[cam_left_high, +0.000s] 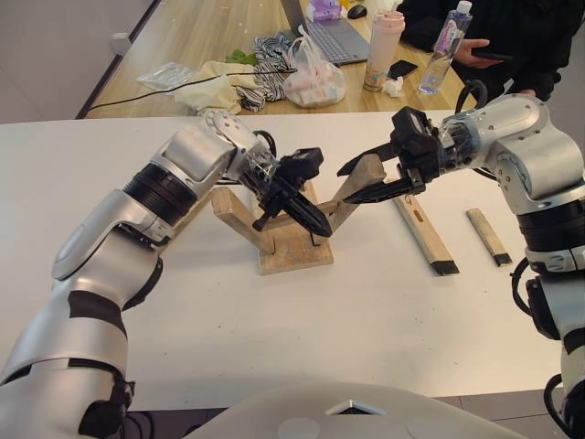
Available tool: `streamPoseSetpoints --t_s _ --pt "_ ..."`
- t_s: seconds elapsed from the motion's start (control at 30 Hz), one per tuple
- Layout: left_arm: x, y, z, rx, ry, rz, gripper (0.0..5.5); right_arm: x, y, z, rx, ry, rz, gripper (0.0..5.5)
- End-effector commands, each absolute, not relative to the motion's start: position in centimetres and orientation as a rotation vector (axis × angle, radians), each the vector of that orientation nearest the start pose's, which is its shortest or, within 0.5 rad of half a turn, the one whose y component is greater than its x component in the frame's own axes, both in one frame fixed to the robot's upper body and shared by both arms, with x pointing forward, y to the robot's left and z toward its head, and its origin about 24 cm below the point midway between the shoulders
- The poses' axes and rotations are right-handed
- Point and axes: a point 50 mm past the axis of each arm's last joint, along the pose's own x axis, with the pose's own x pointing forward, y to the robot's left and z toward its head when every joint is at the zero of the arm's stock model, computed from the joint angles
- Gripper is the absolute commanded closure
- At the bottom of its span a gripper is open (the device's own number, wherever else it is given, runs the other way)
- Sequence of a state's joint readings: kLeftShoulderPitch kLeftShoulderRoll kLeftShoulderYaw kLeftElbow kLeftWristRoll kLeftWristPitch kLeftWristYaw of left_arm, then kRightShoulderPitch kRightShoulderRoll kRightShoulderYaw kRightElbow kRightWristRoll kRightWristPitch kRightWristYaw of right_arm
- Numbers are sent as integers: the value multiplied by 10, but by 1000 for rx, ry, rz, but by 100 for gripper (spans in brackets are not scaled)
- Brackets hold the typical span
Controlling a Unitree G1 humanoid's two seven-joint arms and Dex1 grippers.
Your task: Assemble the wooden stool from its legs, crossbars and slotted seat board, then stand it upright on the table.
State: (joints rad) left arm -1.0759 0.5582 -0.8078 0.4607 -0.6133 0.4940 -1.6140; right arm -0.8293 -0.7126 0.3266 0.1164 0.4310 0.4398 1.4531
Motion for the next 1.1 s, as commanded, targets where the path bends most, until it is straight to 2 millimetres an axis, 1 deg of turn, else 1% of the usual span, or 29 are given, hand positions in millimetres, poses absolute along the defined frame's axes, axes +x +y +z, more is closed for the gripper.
streamPoseSetpoints --t_s 0.03,0.23,0.43,0.5,0.6,0.7,0.77,0.8,0.83,0.9,0.97,1.03,1.1 --pt "310 80 132 161 764 -1984 550 302 -125 167 -392 388 1698 347" --pt "307 75 106 -27 864 -1946 550 297 -111 167 -311 384 1761 347" --pt "304 76 77 -104 1020 -1855 550 292 -100 171 -242 369 1805 347" --pt "303 76 74 -170 1049 -1827 550 291 -95 170 -240 363 1818 347" --pt "300 78 72 -178 1134 -1798 550 289 -91 170 -223 353 1827 347" --pt "308 76 79 -340 1210 -1668 550 290 -86 174 -172 330 1833 347" --pt "313 77 85 -391 1244 -1595 550 295 -88 174 -159 324 1801 347" --pt "314 78 87 -381 1263 -1563 550 297 -91 173 -155 327 1782 347" --pt "314 81 86 -328 1292 -1540 550 300 -95 170 -151 333 1762 347" --pt "312 88 80 -197 1363 -1514 550 302 -103 166 -142 344 1735 347" --pt "310 94 74 -104 1410 -1497 550 304 -104 163 -134 344 1719 347" --pt "306 99 70 -22 1450 -1503 550 305 -98 166 -113 309 1720 347" --pt "302 104 66 68 1505 -1505 550 305 -84 176 -78 238 1739 347"
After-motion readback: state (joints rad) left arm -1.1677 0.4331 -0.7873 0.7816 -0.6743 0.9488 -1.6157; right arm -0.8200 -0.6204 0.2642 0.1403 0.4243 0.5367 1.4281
